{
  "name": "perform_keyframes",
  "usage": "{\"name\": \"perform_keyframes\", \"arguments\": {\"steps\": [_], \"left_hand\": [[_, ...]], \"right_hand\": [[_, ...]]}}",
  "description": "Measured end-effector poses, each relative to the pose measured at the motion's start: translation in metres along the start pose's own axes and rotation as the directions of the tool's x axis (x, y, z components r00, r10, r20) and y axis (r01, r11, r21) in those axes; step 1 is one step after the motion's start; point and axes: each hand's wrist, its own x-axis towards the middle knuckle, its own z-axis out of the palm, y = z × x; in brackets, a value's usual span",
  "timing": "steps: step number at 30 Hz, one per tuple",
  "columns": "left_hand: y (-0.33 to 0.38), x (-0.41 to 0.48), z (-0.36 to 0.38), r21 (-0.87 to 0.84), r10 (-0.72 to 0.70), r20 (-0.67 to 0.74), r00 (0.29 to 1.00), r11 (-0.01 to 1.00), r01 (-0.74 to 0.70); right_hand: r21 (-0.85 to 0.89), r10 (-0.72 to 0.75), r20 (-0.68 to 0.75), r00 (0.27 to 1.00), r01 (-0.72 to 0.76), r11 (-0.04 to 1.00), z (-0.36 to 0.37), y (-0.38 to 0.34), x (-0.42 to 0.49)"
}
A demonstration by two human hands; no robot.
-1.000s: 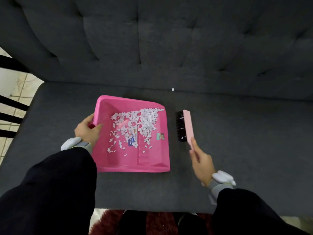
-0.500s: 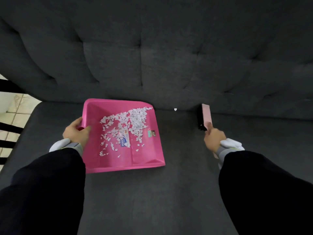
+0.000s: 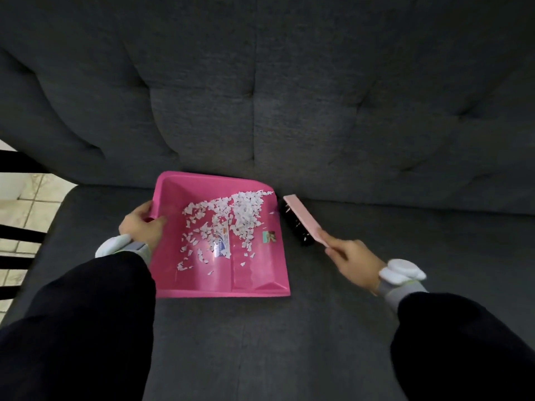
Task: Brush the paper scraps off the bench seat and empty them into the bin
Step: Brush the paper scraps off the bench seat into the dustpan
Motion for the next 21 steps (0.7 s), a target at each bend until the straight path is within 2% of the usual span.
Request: {"name": "perform_keyframes", "arguments": {"steps": [2, 4, 8, 11, 14, 16, 18, 21], "left_hand": [[0.0, -0.002, -0.001, 0.002, -0.006, 0.003, 1.0, 1.0, 0.006], [0.001, -0.003, -0.002, 0.0, -0.004, 0.008, 1.0, 1.0, 0.004], [-0.001, -0.001, -0.001, -0.014, -0.023, 0.017, 1.0, 1.0, 0.023], [-0.001, -0.004, -0.001, -0.019, -0.029, 0.019, 0.999, 0.999, 0.029], [0.0, -0.006, -0.001, -0.024, -0.02, 0.019, 1.0, 0.999, 0.02], [0.0, -0.008, -0.001, -0.017, -0.007, 0.019, 1.0, 1.0, 0.007], [0.002, -0.015, -0.001, -0.02, -0.001, 0.017, 1.0, 1.0, 0.001], [0.006, -0.027, 0.002, -0.021, 0.001, 0.029, 1.0, 1.0, 0.0]], "right_hand": [[0.005, -0.018, -0.059, 0.998, 0.018, 1.0, -0.007, 0.012, -0.005], [0.01, 0.049, -0.11, 0.993, -0.048, 0.999, -0.011, 0.022, 0.0], [-0.072, 0.161, -0.121, 0.979, -0.171, 0.983, -0.008, 0.024, 0.016], [-0.122, 0.153, -0.101, 0.983, -0.165, 0.979, 0.012, 0.006, 0.02], [0.025, 0.024, -0.009, 1.0, -0.024, 0.999, 0.031, -0.016, 0.014], [0.153, -0.024, -0.029, 0.999, 0.028, 0.988, 0.036, -0.021, 0.007], [0.252, 0.02, -0.131, 0.991, 0.014, 0.968, 0.037, -0.016, -0.003], [0.33, 0.21, -0.275, 0.938, -0.114, 0.937, 0.033, 0.011, -0.019]]}}
